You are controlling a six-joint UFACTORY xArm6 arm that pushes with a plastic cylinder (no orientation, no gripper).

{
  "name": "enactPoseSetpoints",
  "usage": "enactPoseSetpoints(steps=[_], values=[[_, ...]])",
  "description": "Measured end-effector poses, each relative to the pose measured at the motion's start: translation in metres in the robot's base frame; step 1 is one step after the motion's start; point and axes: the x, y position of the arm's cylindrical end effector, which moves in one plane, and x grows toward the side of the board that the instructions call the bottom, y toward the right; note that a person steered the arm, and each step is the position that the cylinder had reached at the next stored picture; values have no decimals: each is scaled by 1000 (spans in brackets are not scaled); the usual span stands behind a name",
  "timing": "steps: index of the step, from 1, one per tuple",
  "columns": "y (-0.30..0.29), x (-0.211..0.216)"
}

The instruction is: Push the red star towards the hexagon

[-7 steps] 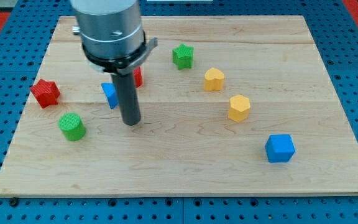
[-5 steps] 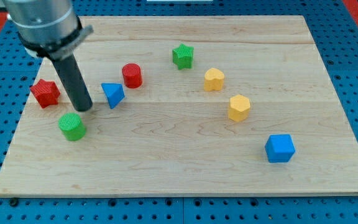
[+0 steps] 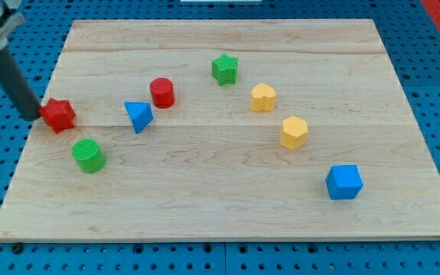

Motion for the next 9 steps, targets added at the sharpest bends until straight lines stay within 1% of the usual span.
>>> enactPoseSetpoints(steps=[1,2,3,4,5,6,7,9], values=[[46,0],[25,-34],[38,-27],[79,33],[93,53],[83,30],[48,10],[106,15]])
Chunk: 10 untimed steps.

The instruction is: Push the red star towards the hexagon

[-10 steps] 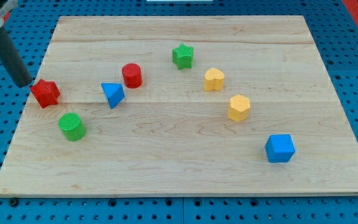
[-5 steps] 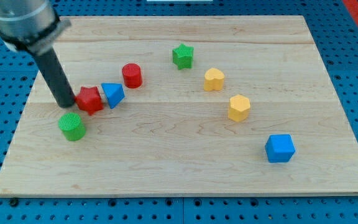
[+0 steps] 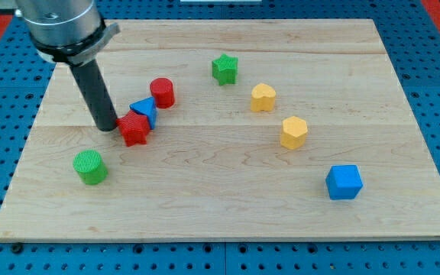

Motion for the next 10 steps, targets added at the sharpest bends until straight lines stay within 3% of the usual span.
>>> enactPoseSetpoints(steps=[1,3,4,5,7,9,10], values=[[44,45],[136,54],[121,98],[94,67],[30,47],[96,27],[88,37]])
